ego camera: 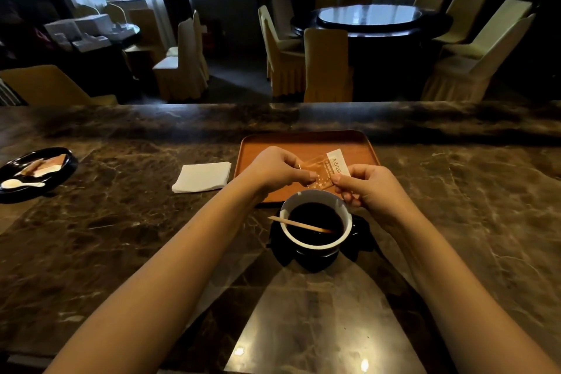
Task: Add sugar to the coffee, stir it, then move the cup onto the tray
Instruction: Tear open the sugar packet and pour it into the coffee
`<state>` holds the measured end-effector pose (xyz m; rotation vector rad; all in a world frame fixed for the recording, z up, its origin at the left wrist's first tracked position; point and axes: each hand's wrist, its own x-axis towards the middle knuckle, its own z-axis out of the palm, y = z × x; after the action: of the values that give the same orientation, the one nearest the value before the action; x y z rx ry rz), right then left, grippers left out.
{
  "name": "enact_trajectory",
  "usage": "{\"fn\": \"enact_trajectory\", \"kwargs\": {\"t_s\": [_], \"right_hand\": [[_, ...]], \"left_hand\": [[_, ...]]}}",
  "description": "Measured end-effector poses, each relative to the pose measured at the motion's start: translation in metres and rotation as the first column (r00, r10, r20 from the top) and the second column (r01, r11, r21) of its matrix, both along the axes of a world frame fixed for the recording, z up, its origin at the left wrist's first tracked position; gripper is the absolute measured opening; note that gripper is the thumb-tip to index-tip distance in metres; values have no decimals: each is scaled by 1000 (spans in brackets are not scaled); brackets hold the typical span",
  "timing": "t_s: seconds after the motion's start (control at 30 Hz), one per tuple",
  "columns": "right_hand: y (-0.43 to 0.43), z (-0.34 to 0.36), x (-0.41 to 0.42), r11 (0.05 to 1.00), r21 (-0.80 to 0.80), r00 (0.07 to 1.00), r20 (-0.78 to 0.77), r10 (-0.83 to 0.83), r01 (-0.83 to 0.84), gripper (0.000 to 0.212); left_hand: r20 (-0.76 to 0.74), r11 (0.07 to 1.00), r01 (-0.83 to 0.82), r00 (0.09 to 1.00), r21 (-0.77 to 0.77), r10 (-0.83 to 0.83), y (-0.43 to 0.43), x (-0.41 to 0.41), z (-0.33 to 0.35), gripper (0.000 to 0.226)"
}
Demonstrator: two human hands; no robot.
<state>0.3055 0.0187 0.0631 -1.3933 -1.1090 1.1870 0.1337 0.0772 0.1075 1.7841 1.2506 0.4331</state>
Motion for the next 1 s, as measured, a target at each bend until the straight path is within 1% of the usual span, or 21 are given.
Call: {"fn": "enact_trajectory", "kwargs": {"t_s": [0.1, 0.2, 0.37, 0.47, 0.53, 0.67, 0.7, 0.73, 0.77, 0.87, 0.93, 1.0], "right_hand": [[-2, 1, 1, 999, 8, 998, -49, 41, -41, 8], [-3, 2, 2, 997, 11, 992, -91, 83, -83, 10], [-1, 2, 1, 999, 26, 999, 41, 25, -26, 11], [-1, 3, 3, 999, 36, 997, 64, 32, -35, 13], [-1, 3, 4, 998, 27, 998, 17, 55, -55, 14], [-2, 3, 6, 995, -3, 982, -161, 103, -105, 20], [-2, 3, 7, 994, -5, 977, -186, 108, -111, 21], [-2, 3, 7, 994, -6, 977, -182, 107, -110, 21], [-2, 3, 6, 995, -5, 984, -147, 97, -99, 20], [-2, 3, 5, 998, 20, 999, 17, 51, -52, 15], [-1, 3, 5, 998, 39, 998, 50, 46, -48, 13], [-1, 4, 5, 998, 41, 998, 44, 54, -56, 12]], "left_hand": [[1, 1000, -1, 1000, 6, 1, 0, 0, -1, 14], [2, 1000, 3, 1000, 1, -3, -1, 1, -3, 11], [0, 1000, 25, 1000, 15, -25, -1, -1, -2, 12], [11, 999, 36, 999, 21, -37, -1, -3, -2, 13], [12, 999, 33, 999, 22, -33, -1, -3, -2, 12], [-6, 999, 42, 999, 30, -42, -1, -3, 0, 12], [-8, 999, 45, 999, 31, -44, -1, -2, 1, 13], [-10, 998, 46, 999, 31, -46, -1, -2, 1, 14], [-11, 998, 48, 999, 29, -48, -1, -2, 1, 15], [-8, 998, 60, 998, 17, -59, -2, -1, 0, 13], [-13, 998, 67, 998, 18, -67, -3, -2, 0, 11], [-26, 997, 79, 997, 17, -78, -3, -2, 0, 10]]}}
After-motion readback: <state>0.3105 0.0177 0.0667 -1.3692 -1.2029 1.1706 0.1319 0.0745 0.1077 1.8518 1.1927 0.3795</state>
